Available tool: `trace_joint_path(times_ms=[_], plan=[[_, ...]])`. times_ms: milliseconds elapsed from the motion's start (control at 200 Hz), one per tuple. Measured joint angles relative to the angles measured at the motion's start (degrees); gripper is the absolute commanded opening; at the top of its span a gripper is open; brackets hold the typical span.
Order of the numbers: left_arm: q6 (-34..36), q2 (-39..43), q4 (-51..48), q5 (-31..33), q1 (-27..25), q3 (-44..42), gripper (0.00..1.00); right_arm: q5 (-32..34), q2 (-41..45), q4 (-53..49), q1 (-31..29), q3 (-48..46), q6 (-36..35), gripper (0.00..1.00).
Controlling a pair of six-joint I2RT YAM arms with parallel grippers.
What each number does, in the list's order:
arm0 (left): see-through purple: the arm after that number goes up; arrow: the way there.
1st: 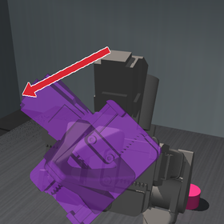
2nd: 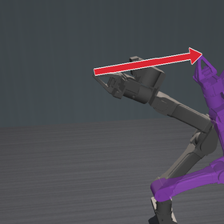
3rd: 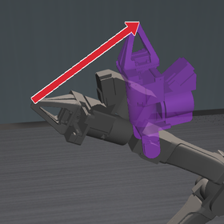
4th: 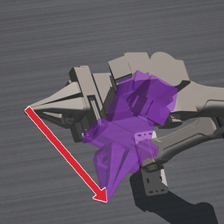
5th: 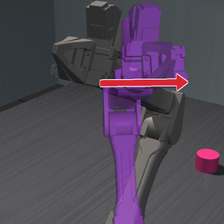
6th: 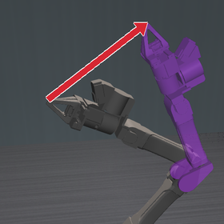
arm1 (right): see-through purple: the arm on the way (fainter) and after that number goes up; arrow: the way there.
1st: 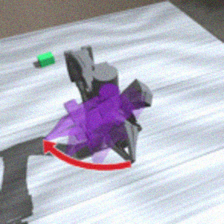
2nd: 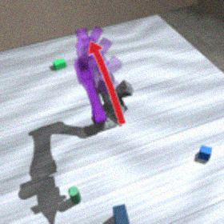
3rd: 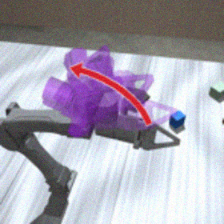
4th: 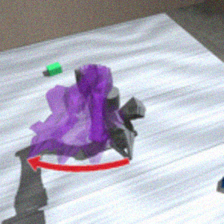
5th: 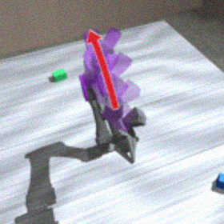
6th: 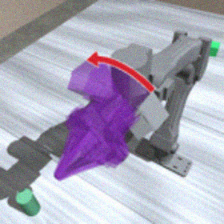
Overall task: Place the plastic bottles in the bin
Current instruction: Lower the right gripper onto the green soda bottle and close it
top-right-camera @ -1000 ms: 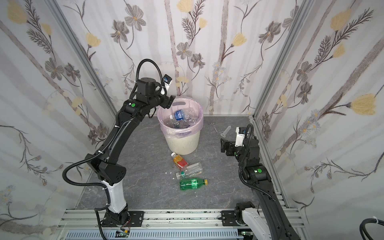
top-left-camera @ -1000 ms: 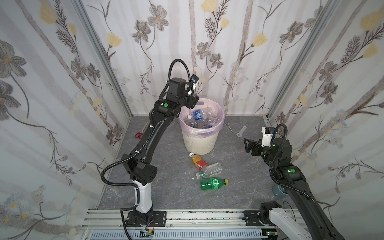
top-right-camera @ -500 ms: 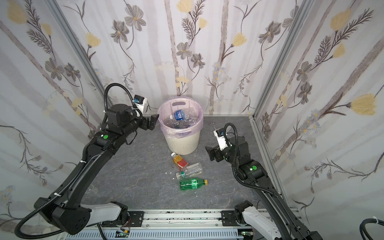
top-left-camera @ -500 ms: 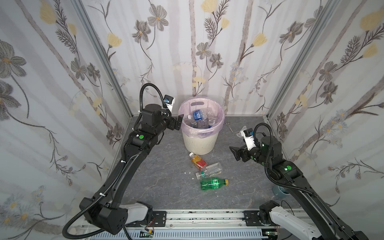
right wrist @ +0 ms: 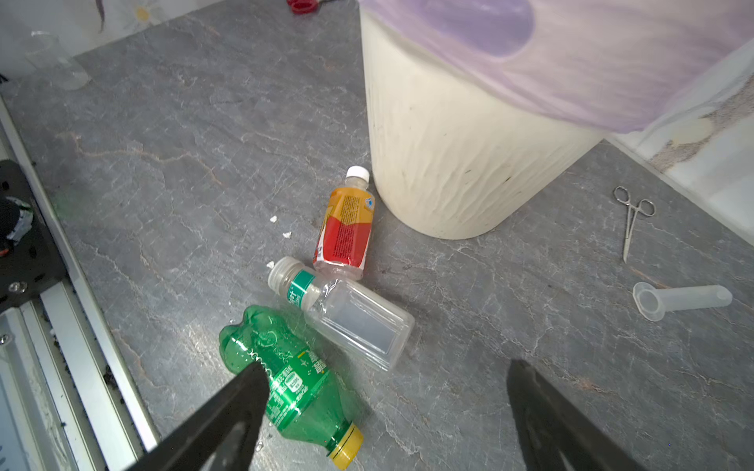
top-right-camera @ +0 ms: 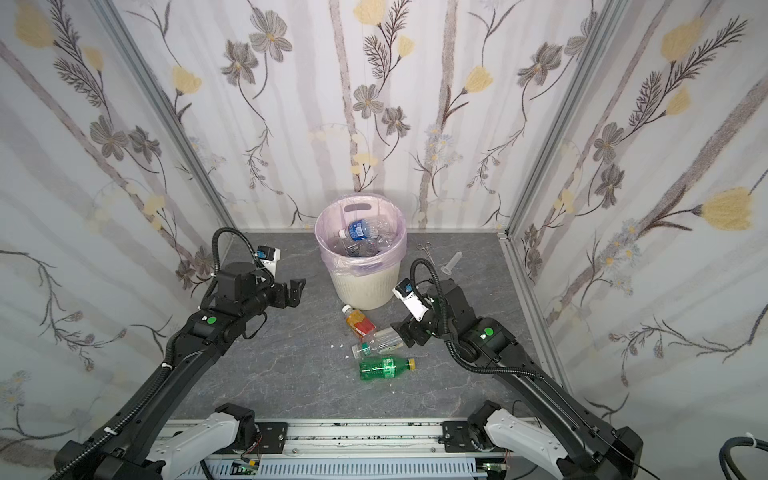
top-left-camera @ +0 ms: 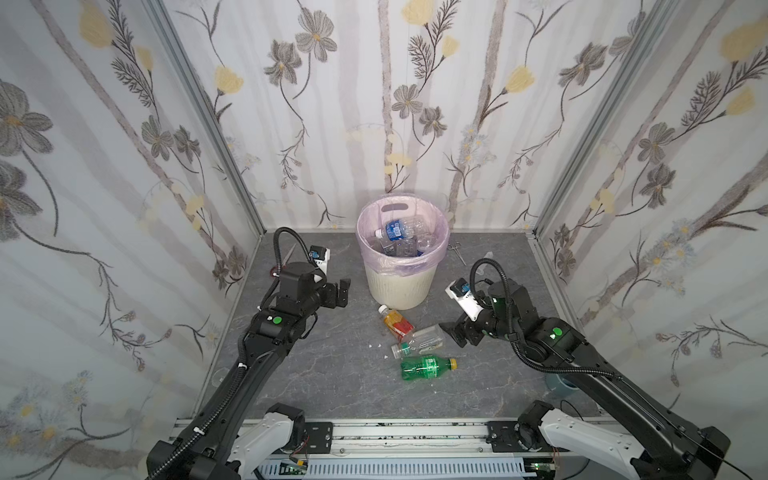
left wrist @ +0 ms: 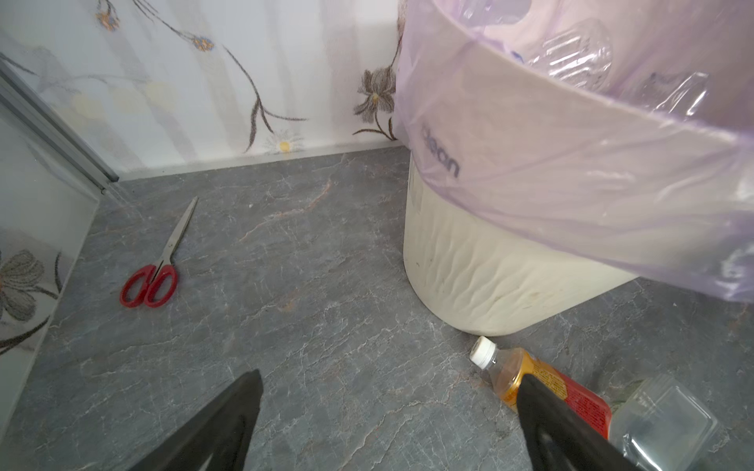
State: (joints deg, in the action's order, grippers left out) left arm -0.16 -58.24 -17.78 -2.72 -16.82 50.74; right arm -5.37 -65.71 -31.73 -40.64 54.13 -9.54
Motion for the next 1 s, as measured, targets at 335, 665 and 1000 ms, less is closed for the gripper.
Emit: trace_joint_path(times_ms=[335, 665, 1000], plan=[[0.2, 1.6, 4.2, 1.6, 0.7, -10.4, 1.0, 3.8, -6.8, -4.3, -9.1, -0.6, -0.6, 0.91], [1.5, 1.6, 7.3, 1.0, 1.3, -11.8, 1.0, 3.6, -14.9, -3.8, -16.2, -0.7, -0.5, 0.88], [1.7, 0.9, 7.7, 0.1, 1.9, -12.0, 1.0, 3.6, -20.0, -3.3, -18.8, -2.7, -0.9, 0.84]])
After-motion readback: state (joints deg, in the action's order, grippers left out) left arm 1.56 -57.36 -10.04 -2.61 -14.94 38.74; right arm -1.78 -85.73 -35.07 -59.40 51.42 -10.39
